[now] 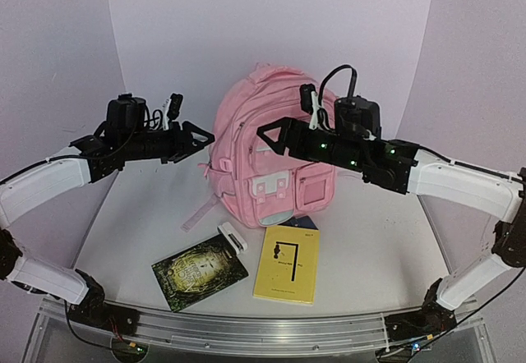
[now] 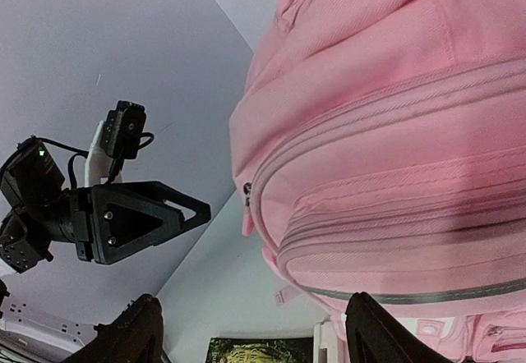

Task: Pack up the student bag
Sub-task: Unzip the student bag at the center of the board.

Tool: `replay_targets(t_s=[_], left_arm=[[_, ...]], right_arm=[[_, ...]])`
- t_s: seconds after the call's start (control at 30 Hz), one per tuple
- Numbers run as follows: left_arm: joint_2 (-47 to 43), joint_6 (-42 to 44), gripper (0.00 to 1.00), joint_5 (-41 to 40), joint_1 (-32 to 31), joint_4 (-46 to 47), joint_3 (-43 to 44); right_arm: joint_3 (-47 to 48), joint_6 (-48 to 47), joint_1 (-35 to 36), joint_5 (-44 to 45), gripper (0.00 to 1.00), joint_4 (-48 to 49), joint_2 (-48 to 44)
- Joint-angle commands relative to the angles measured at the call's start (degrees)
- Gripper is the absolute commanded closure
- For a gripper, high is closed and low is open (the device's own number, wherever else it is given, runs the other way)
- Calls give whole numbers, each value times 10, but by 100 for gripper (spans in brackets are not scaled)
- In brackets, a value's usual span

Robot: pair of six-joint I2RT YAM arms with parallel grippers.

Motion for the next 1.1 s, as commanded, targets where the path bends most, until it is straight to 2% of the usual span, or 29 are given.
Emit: replay_targets(t_s=[0.0,0.27,0.5,0.6,0.7,0.8,1.0,1.07], left_arm=[[-15,28,46,-15,2,10,-19],[25,95,38,-23,-4,-3,-14],[55,180,32,-114,-36,-47,12],[75,193,29,-156,-44,-60,21],[78,195,28,-190,-45,-48,14],[79,199,28,-208,-45,-37,11],[97,220,29,-194,-45,-30,18],[107,234,37,-187,-45,-26,22]], right_arm=[[33,118,19,-10,27,50,37],[64,194,46,26,30,82,108],[81,240,47,84,35,117,138],[91,252,47,92,43,129,151],[102,263,47,91,45,142,163],[110,274,47,91,49,145,174],[119,285,47,114,54,148,194],[127,284,48,120,55,148,201]])
